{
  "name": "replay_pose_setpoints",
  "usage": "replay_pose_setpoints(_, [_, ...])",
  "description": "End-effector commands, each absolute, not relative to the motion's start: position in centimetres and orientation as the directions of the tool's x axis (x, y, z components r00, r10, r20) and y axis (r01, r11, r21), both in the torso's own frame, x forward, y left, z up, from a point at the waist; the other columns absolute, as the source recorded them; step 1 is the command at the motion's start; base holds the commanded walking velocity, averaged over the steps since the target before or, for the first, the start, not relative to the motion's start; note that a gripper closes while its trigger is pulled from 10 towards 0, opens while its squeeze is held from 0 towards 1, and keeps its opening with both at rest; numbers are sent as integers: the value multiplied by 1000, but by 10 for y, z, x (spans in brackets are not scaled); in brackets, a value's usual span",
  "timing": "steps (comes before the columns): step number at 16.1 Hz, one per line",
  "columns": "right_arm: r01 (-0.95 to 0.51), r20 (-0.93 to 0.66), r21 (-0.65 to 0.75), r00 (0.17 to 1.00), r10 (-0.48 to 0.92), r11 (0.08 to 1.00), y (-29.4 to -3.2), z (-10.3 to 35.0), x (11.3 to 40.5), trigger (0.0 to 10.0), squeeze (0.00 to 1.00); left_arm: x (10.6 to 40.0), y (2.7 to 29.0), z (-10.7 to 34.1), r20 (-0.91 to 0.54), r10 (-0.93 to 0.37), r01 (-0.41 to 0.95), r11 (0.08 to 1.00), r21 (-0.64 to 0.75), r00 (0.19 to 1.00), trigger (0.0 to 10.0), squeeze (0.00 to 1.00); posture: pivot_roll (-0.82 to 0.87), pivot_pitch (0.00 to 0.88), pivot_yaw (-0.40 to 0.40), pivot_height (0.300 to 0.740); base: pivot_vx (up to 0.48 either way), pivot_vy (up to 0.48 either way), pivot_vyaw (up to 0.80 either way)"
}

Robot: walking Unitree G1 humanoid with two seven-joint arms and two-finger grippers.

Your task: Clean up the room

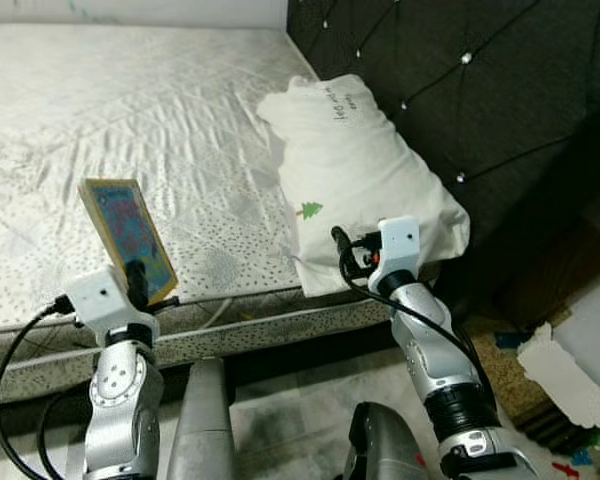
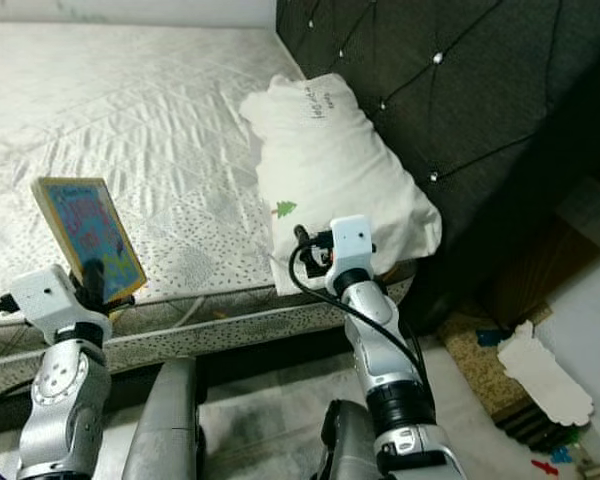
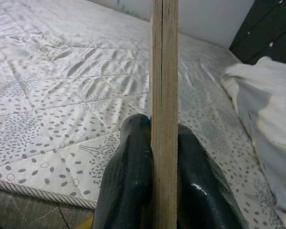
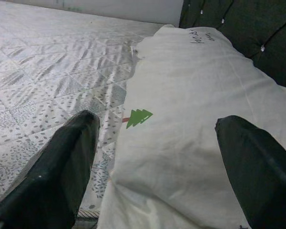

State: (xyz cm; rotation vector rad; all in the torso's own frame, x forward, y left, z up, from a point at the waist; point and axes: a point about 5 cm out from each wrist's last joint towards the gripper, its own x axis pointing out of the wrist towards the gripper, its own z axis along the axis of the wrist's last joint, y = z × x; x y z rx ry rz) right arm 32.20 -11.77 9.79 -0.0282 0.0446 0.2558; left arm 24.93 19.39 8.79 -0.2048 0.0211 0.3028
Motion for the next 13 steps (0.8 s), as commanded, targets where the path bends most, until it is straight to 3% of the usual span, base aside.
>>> replay_pose_setpoints(1, [-257, -30, -32, 966, 256, 966, -120, 102, 324, 10000, 0, 253, 190, 100, 14, 274, -265, 942, -208, 962, 10000, 0, 101, 11, -73, 600, 266, 0, 0])
replay_pose_setpoints(5, [-284, -18, -49, 959, 283, 958, -115, 104, 323, 10000, 0, 254, 189, 101, 20, 263, -253, 945, -208, 965, 10000, 0, 103, 5, -72, 600, 298, 0, 698])
replay_pose_setpoints(13, [-272, -20, -31, 962, 272, 962, -117, 103, 324, 10000, 0, 254, 188, 101, 25, 242, -231, 950, -210, 970, 10000, 0, 104, 2, -72, 600, 462, 0, 0])
